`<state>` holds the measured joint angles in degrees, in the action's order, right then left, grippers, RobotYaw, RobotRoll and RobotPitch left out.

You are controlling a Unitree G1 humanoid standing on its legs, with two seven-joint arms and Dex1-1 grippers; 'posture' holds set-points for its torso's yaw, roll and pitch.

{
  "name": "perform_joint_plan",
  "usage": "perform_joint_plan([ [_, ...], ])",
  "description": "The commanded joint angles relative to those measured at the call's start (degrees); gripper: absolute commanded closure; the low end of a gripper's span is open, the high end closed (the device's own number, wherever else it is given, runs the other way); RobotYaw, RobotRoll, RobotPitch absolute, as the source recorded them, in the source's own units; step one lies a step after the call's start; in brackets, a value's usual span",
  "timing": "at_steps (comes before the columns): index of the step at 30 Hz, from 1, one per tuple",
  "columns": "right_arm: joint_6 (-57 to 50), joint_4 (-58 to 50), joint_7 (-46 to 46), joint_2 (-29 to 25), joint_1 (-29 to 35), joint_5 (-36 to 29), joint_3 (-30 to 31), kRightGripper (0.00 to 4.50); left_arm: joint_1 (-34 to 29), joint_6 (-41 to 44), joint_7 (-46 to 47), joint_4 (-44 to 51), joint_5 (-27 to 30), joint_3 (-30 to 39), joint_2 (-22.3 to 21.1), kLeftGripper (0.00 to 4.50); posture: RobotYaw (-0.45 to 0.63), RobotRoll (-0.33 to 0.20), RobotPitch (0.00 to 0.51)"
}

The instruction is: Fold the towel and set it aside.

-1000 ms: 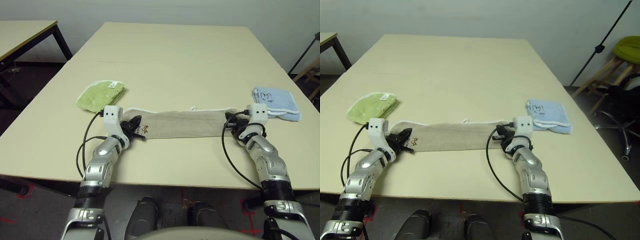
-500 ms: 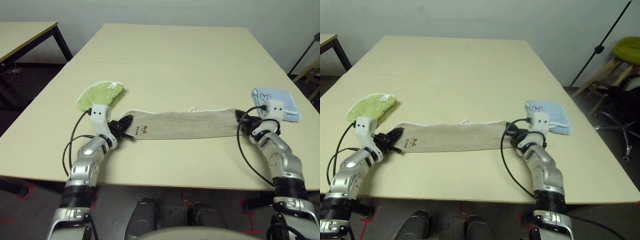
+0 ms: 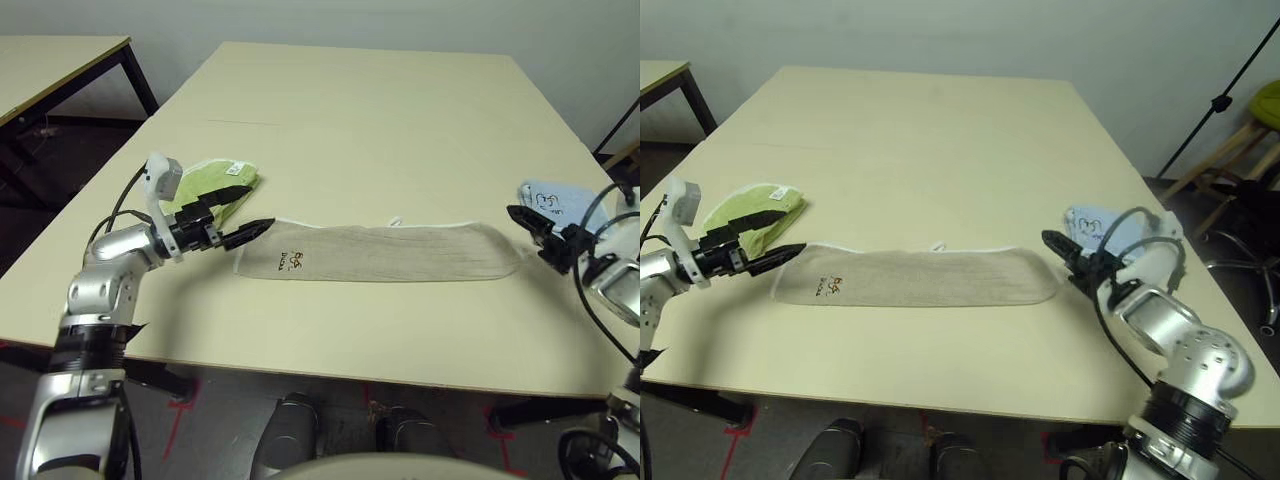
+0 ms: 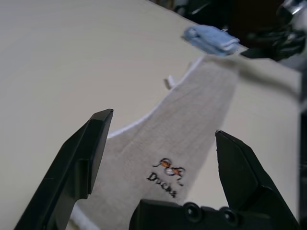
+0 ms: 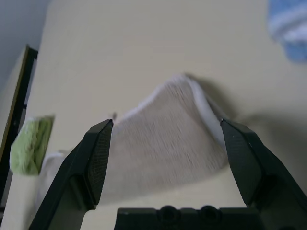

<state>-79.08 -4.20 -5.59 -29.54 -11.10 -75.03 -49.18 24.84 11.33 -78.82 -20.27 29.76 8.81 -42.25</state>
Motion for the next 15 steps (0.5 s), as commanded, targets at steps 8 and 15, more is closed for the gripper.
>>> perform_joint_plan([
  [8, 5.1, -0.8, -14.5, 7.7, 3.4, -7.0, 6.0, 0.0, 5.4, -1.4, -11.4, -7.0, -1.1, -2.8, 0.3, 0.01, 0.06, 0.0, 0.087],
  [15, 14.1, 1.9, -14.8, 12.9, 0.3, -1.4, 12.8, 0.0, 4.0, -0.2, -11.2, -5.1, -0.4, -2.2, 0.7, 0.01, 0.09, 0.0, 0.082],
])
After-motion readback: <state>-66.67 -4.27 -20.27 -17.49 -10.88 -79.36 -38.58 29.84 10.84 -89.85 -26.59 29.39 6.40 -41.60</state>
